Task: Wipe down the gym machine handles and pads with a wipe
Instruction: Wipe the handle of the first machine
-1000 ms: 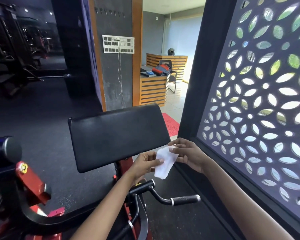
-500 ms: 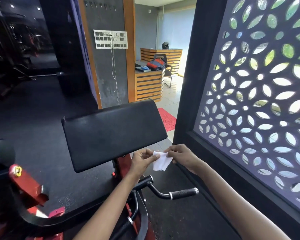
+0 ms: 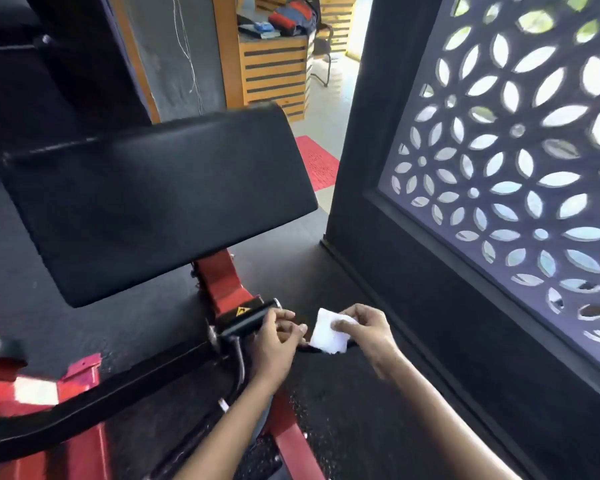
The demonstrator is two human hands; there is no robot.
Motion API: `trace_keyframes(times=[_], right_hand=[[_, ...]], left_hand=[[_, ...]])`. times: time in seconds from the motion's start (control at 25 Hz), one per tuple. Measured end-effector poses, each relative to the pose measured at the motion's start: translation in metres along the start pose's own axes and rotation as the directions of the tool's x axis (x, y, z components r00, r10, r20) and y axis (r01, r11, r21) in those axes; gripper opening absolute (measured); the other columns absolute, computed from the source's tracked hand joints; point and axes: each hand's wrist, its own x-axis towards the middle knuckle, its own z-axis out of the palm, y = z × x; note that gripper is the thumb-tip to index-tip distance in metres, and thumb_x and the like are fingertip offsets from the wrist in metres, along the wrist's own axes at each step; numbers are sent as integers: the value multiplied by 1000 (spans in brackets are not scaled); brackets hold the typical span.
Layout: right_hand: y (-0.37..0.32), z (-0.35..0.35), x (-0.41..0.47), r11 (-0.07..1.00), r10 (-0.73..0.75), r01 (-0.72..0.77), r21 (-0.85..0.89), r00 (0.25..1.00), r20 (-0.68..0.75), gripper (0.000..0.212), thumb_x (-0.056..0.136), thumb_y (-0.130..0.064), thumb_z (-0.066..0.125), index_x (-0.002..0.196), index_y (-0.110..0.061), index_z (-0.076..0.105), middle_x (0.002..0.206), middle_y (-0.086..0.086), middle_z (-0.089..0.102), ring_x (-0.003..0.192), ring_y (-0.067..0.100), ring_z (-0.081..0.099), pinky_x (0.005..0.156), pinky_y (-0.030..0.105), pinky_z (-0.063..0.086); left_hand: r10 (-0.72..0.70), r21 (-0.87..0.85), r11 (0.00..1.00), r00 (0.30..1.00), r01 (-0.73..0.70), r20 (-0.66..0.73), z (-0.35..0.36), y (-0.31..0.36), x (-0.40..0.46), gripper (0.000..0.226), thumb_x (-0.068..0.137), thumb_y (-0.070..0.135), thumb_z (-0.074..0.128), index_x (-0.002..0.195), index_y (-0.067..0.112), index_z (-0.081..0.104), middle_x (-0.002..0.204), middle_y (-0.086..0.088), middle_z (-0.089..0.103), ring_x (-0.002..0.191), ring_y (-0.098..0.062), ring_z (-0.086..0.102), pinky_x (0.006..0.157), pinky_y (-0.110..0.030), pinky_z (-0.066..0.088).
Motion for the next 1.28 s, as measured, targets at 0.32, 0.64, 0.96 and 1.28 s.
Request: trace_keyframes(times=[0.32,0.64,0.96,1.28], right_hand=[[128,6,103,714,-515,279,-642,831,-211,10,86,-7,60,92,-5,68,96,10,67,83,26,63,77,37,51],[205,8,91,231,-641,595,-770,688,339,44,87,0,43,130,0,53,137,12,51,130,24,44,115,29,23],[198,-26,108,541,-476,223,-811,876,-77,74,62,29,55,130,-1,53,136,13,51,126,26,50,108,28,28],[179,37,84,378,-681,534,-756,713,163,42,82,-8,38,115,-2,64,115,12,66,111,25,61,109,44,34]], left_hand=[[240,742,595,949,-310,204,47,-144,67,73,93,48,20,146,-1,22,156,-18,17,146,-28,12,120,-38,10],[296,788,500,926,-360,236,56,-175,71,67,96,45,21,149,5,17,158,-10,5,147,-25,-1,118,-41,4],[293,778,527,932,-342,212,58,-178,71,65,96,45,21,150,8,18,159,-12,5,147,-24,-1,118,-42,3],[286,762,543,931,-353,228,56,-176,71,65,95,54,20,148,17,27,158,-14,6,147,-24,-4,119,-46,6]])
